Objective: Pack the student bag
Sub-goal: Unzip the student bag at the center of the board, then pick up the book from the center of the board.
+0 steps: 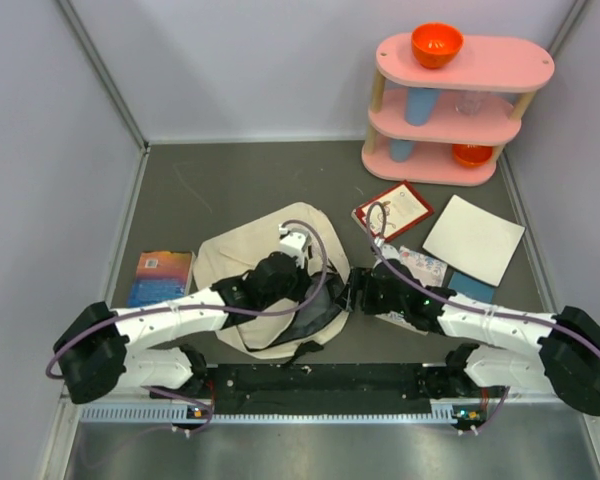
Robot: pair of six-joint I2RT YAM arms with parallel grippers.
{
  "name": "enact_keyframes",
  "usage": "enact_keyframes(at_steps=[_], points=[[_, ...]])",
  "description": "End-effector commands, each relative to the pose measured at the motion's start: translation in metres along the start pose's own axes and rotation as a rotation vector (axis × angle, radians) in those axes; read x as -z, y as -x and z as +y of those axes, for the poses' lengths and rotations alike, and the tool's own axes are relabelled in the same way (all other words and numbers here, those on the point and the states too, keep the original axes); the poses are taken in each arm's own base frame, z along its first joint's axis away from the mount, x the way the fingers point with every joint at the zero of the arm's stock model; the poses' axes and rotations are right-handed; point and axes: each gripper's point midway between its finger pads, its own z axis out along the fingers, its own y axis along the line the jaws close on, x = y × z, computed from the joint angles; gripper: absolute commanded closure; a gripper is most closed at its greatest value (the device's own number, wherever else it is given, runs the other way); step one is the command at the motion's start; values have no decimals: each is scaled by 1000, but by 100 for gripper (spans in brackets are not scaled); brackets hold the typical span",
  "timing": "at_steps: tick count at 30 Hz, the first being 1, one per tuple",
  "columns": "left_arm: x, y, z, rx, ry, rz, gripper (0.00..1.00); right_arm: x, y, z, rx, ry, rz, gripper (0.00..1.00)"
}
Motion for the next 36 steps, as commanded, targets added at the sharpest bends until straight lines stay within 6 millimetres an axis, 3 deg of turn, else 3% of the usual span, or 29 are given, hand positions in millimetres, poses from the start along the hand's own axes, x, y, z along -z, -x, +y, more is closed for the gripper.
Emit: enact_keyframes(at_steps=[1,6,8,9,10,11,13,14,15,17,19,21,25,28,31,32,34,36], points=[[-11,61,-13,-47,-30,-96,100,14,25,15,-76,23,-78,23],[-34,82,-7,-122,-20,-70,100,33,36,-11,-110,-51,-193,19],[-43,75,1,-117,-42,-25,100,40,42,-20,-119,-79,-217,17],[-42,73,-11,-113,-127,1,100,44,50,-28,-124,-97,-242,16],[-40,64,-5,-95,-118,49,94,47,48,-38,-125,-137,-223,16],[-36,64,-6,-89,-126,49,66,52,56,-39,-126,-150,-234,15],[-26,55,-14,-68,-179,79,48,60,67,-52,-114,-200,-257,13],[-14,61,-19,-61,-206,51,40,65,71,-57,-114,-229,-264,11],[-9,54,-18,-51,-216,54,24,71,75,-58,-104,-228,-280,10],[10,64,-25,-46,-255,5,17,79,81,-66,-112,-258,-301,2],[22,67,-26,-29,-261,-11,1,88,87,-69,-131,-260,-325,1],[35,79,-29,-26,-278,-58,1,93,86,-78,-168,-274,-321,1],[41,95,-32,0,-270,-105,1,100,78,-96,-245,-333,-300,1],[40,110,-56,20,-358,-113,1,103,70,-112,-327,-391,-294,1],[22,116,-78,7,-406,-77,1,109,63,-124,-381,-427,-311,1],[5,106,-82,8,-406,-28,1,112,63,-126,-400,-429,-333,1],[-3,117,-101,6,-445,-40,1,113,59,-133,-419,-441,-346,1],[-23,111,-112,25,-452,-9,1,114,58,-138,-448,-453,-358,1]])
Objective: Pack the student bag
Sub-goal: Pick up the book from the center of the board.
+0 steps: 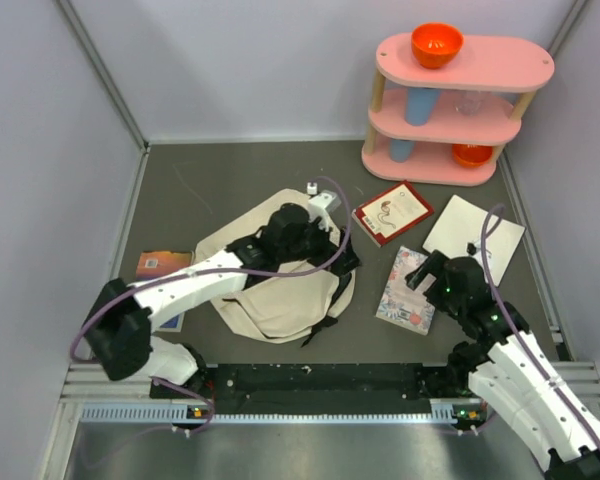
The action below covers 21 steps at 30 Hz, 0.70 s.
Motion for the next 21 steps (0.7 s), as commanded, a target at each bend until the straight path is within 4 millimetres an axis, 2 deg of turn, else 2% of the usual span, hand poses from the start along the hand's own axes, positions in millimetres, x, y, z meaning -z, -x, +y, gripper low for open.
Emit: enact_keyframes(at_steps=[1,2,4,5,6,8,10,12,13,15,16,21], points=[[-32,19,-35,19,-118,-24,1,-1,-2,-21,-77,-67,-11,1],[-47,9,-31,32,-105,8,1,-2,-3,-27,-89,-95,-10,1],[-61,11,-37,43,-113,14,1,-5,-4,-39,-113,-139,-25,1],[-74,-1,-31,54,-103,48,1,-6,-4,-42,-122,-145,-25,1],[-80,2,-37,62,-114,51,1,-6,-3,-44,-132,-151,-29,1],[-94,-6,-35,75,-115,75,1,-9,-4,-51,-145,-169,-31,1],[-108,-17,-36,99,-127,95,1,-10,-4,-52,-142,-172,-24,1],[-118,-19,-41,114,-156,99,1,-10,-4,-53,-133,-172,-28,1],[-127,-29,-36,123,-148,121,1,-12,-5,-55,-127,-179,-29,1],[-135,-32,-38,137,-169,121,1,-14,-4,-53,-102,-159,-30,1],[-141,-40,-35,149,-170,136,2,-17,-4,-49,-96,-137,-30,1],[-152,-57,-36,196,-212,166,4,-29,-15,-49,-66,-133,38,2]])
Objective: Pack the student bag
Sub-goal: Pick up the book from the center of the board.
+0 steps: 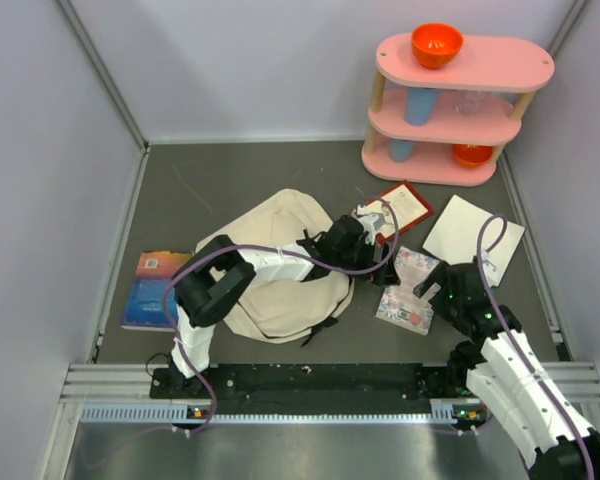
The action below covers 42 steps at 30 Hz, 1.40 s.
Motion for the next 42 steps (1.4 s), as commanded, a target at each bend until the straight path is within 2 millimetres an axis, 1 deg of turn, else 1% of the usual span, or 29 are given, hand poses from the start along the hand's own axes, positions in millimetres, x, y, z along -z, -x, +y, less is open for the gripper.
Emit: enact_keyframes(at_steps=[1,3,4,5,8,9,10,12,14,15,16,18,20,22,24,27,28,29,30,32,33,35,37,38,39,40,41,42], points=[[-11,14,-24,13,-119,-47,4,-12,-2,12,28,57,35,2],[-13,7,-22,32,-125,-34,5,-16,-4,14,28,62,61,5],[-14,8,-25,31,-149,-46,6,-16,-8,18,32,86,84,7],[-14,3,-24,39,-154,-40,7,-17,-6,23,28,106,80,10],[-14,-4,-31,54,-187,-33,10,-18,-6,32,19,149,82,21],[-15,-6,-32,58,-191,-31,11,-18,-5,32,15,152,78,21],[-16,-10,-33,60,-197,-20,12,-16,-7,37,16,179,92,23],[-20,-13,-37,65,-212,-14,15,-15,-6,39,14,192,86,28],[-22,-21,-37,87,-220,1,19,-14,-7,40,15,200,88,33],[-22,-18,-41,85,-241,-19,19,-14,-8,39,18,201,91,34],[-21,-22,-39,96,-239,-15,21,-14,-7,40,18,206,87,35],[-20,-21,-41,105,-247,-25,24,-14,-8,40,26,207,87,36],[-19,-24,-40,111,-246,-23,35,-14,-8,40,32,211,86,37],[-19,-23,-41,114,-249,-28,43,-14,-9,40,35,216,88,37],[-17,-22,-43,113,-254,-29,47,-14,-9,40,38,218,88,38],[-16,-20,-41,110,-238,-37,46,-13,-8,42,41,228,87,39],[-17,-23,-37,118,-206,-21,44,-12,-8,42,38,229,87,39],[-19,-26,-30,117,-171,-10,39,-12,-8,42,36,230,86,39],[-20,-24,-22,119,-121,-24,36,-12,-8,42,37,233,84,39],[-20,-31,-3,122,-24,-1,30,-12,-8,42,36,234,83,39],[-18,-27,2,117,15,-23,28,-11,-8,42,37,238,82,39],[-17,-30,8,107,47,-11,25,-11,-9,43,33,241,84,38],[-18,-28,6,96,35,-6,26,-12,-10,42,35,239,88,38],[-20,-30,4,97,24,5,26,-12,-10,42,34,239,89,38],[-20,-28,0,96,6,7,28,-12,-10,41,35,236,87,38],[-20,-31,-6,97,-26,22,30,-12,-10,41,37,237,86,38],[-21,-25,-12,93,-58,2,33,-12,-10,41,36,236,85,38],[-20,-27,-14,97,-70,1,40,-12,-10,41,36,236,85,38]])
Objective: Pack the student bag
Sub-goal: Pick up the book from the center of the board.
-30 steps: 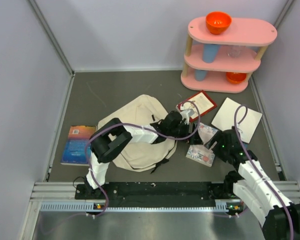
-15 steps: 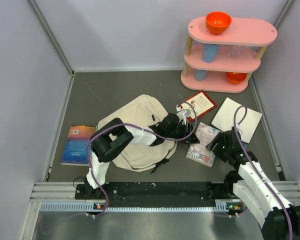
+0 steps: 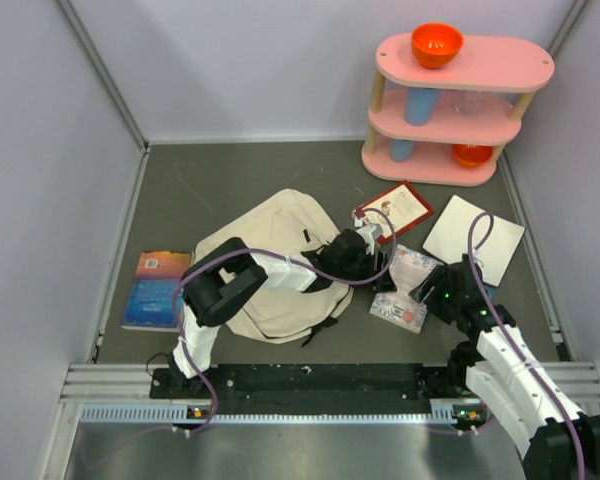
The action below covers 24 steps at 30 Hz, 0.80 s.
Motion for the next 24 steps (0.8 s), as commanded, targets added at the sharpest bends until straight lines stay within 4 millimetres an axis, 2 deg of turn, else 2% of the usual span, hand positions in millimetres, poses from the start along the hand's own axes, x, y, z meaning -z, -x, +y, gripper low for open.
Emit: enact_keyframes(at_steps=[1,2,3,6,7,8,11,13,16,17,21,23,24], points=[[3,1,-24,-13,-92,13,43,3,12,25,-11,110,-32,38],[5,6,-31,-21,-119,-4,48,3,12,27,-10,116,-35,38],[7,6,-34,-19,-136,-6,59,4,13,27,-7,118,-37,38],[13,13,-48,-36,-179,-24,70,4,13,29,-4,127,-37,38],[16,16,-53,-44,-190,-31,79,5,14,30,-1,130,-38,38],[18,18,-55,-50,-199,-34,82,5,14,30,-2,132,-40,38],[20,22,-61,-68,-216,-42,81,6,14,32,-1,143,-40,38],[22,24,-66,-73,-240,-44,70,6,14,32,-1,149,-41,38],[23,24,-70,-68,-262,-46,61,7,14,34,-2,156,-42,38],[22,23,-70,-65,-265,-44,50,7,13,34,-1,158,-40,38],[22,22,-74,-55,-293,-36,50,8,13,34,-1,162,-41,38],[22,22,-76,-53,-310,-42,53,8,13,34,0,162,-39,37],[23,24,-79,-48,-323,-46,59,8,13,34,-1,162,-39,37]])
